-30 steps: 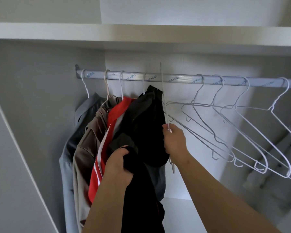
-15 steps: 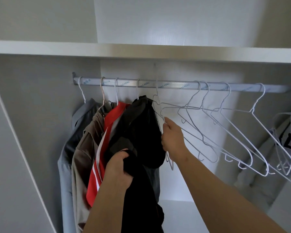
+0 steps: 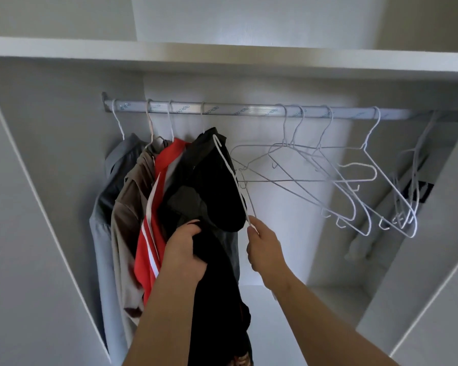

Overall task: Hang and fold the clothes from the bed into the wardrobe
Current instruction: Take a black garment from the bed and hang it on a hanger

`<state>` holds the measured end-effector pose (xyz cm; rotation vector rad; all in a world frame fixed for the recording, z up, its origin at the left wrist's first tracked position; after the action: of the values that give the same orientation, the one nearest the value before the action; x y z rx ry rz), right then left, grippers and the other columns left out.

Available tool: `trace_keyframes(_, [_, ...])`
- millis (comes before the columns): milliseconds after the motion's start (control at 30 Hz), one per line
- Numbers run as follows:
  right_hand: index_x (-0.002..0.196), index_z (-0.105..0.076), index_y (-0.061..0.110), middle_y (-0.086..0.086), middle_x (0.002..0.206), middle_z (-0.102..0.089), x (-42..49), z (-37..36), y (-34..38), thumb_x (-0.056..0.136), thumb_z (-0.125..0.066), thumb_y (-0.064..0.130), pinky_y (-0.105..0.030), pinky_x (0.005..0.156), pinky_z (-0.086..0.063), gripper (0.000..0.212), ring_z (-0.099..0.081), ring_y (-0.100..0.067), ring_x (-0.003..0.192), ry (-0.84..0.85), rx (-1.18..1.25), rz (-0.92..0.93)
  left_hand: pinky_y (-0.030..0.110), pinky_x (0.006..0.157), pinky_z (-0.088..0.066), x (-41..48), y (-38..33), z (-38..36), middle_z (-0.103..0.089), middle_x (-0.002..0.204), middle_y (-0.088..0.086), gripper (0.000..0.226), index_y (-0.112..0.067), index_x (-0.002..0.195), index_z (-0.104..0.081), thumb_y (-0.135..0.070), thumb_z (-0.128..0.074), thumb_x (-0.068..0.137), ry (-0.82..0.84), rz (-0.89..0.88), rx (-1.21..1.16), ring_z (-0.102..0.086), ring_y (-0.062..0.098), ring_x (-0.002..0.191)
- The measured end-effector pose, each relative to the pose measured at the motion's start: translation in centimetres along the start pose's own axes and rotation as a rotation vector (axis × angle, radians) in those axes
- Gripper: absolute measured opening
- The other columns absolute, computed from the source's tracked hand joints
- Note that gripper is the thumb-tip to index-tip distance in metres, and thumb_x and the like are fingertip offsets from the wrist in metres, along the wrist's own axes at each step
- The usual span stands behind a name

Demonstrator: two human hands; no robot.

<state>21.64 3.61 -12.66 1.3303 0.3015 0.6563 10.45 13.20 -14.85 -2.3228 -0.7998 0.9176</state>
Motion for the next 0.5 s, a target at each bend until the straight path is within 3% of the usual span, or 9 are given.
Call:
trace_keyframes(133, [0.092,-0.047,0.046,0.019,0.058,-0.042,-5.0,0.9,-0.5,0.101,-0.031,0.021,-0.011,0.056,-0.029,0.031,-0.039,0.002,0.055,0.023,-0.008,-0.017,0.039,0.087,-0.049,-3.0,0.7,1.3,-0.063,0.084,0.010,0.018,-0.012,0.078,-0.063,-0.006,-0.049,0.088,-0.031,-0.037,0.073,-0.060,0.025,0.078])
trace_keyframes(333, [0.094,-0.057,0.030,0.013,0.061,-0.046,-13.6,3.1,-3.9,0.098,-0.040,0.019,-0.006,0.044,-0.033,0.020,-0.043,0.000,0.047,-0.027,0.002,-0.166,0.039,0.087,-0.051,-6.7,0.9,3.8,-0.063,0.083,0.008,0.011,-0.012,0.088,-0.062,-0.013,-0.051,0.090,-0.119,-0.120,0.255,-0.061,0.025,0.079])
trace_keyframes(433, [0.079,-0.056,0.020,0.010,0.057,-0.047,-19.0,5.0,-6.8,0.092,-0.054,0.014,-0.006,0.044,-0.034,0.014,-0.042,0.000,0.041,-0.076,-0.001,-0.216,0.036,0.076,-0.054,-8.3,1.9,5.2,-0.064,0.075,0.008,0.015,-0.013,0.077,-0.061,-0.012,-0.051,0.089,-0.136,-0.129,0.358,-0.062,0.023,0.071])
trace_keyframes(500, [0.061,-0.044,0.014,0.008,0.050,-0.037,-22.4,6.5,-8.4,0.085,-0.062,0.009,-0.010,0.047,-0.032,0.030,-0.034,-0.002,0.043,-0.148,-0.055,-0.224,0.036,0.074,-0.052,-8.9,2.3,5.7,-0.062,0.073,0.008,0.018,-0.014,0.073,-0.059,-0.011,-0.050,0.089,-0.141,-0.143,0.420,-0.061,0.023,0.068])
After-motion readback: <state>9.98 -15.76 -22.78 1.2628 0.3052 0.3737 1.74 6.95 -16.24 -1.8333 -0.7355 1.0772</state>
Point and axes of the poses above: each hand's wrist, its own x-axis towards the middle knuckle, its own z-axis out of the back of the hand, y = z × x, the point moved 9 cm from there along x, towards the middle knuckle
